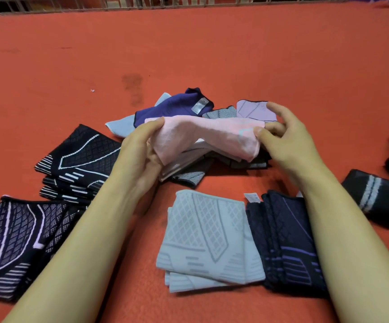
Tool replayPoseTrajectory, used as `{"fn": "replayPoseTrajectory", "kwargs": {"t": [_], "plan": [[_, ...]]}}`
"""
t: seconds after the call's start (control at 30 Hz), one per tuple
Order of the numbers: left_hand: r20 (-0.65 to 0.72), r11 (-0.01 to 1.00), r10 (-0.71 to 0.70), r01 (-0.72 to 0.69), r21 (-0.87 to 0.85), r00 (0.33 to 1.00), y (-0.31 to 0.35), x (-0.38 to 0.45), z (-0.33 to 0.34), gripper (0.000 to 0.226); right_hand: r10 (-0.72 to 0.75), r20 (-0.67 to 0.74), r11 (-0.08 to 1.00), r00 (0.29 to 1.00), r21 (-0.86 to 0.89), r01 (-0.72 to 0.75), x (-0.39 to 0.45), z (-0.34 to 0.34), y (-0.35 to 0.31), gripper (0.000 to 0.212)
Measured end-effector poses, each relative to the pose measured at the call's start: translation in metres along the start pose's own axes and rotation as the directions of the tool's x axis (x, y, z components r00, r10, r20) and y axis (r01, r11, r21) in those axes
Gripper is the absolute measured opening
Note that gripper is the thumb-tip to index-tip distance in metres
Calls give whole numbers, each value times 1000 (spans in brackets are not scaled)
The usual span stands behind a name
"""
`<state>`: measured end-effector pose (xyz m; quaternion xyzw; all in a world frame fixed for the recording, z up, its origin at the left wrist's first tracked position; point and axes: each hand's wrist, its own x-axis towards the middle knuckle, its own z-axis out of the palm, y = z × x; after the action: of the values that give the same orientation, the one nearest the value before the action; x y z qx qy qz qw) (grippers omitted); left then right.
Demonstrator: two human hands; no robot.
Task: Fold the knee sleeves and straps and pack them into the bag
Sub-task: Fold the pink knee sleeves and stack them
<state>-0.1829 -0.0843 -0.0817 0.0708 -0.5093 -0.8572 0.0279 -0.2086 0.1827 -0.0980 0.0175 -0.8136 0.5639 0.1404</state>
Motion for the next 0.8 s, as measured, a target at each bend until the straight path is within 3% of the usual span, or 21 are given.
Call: {"fn": "replayPoseTrajectory", "kwargs": {"t": [0.13, 0.27, 0.3, 0.37, 0.43, 0.53, 0.63, 0.8], "plan": [[105, 996, 70, -74, 43, 992, 0, -1, -1, 30, 64, -51, 975, 997, 216, -51, 5, -5, 5, 64], [123, 991, 113, -121, 58, 986, 1, -6, 1, 33, 50, 104, 988, 993, -149, -34, -2, 0, 2, 60], [121, 988, 127, -136, 67, 984, 0, -7, 1, 34, 29, 108, 985, 994, -174, -10, -4, 1, 2, 55], [116, 982, 160, -170, 84, 980, 1, -7, 1, 36, -25, 57, 995, 998, -90, 30, -3, 1, 3, 42], [91, 962, 210, -222, 156, 973, 2, -7, -1, 36, -31, -15, 992, 999, 119, 32, 0, -4, 2, 33], [47, 842, 346, -332, 425, 937, 4, -9, -4, 44, -32, -128, 938, 991, 340, 74, 4, -8, 0, 19], [51, 703, 452, -391, 595, 890, 8, -13, -3, 45, -122, -236, 966, 964, 194, 169, 0, -9, -6, 18], [169, 620, 502, -490, 613, 848, 9, -18, 0, 26, -148, -217, 989, 965, -53, 139, -4, -4, -11, 32]]}}
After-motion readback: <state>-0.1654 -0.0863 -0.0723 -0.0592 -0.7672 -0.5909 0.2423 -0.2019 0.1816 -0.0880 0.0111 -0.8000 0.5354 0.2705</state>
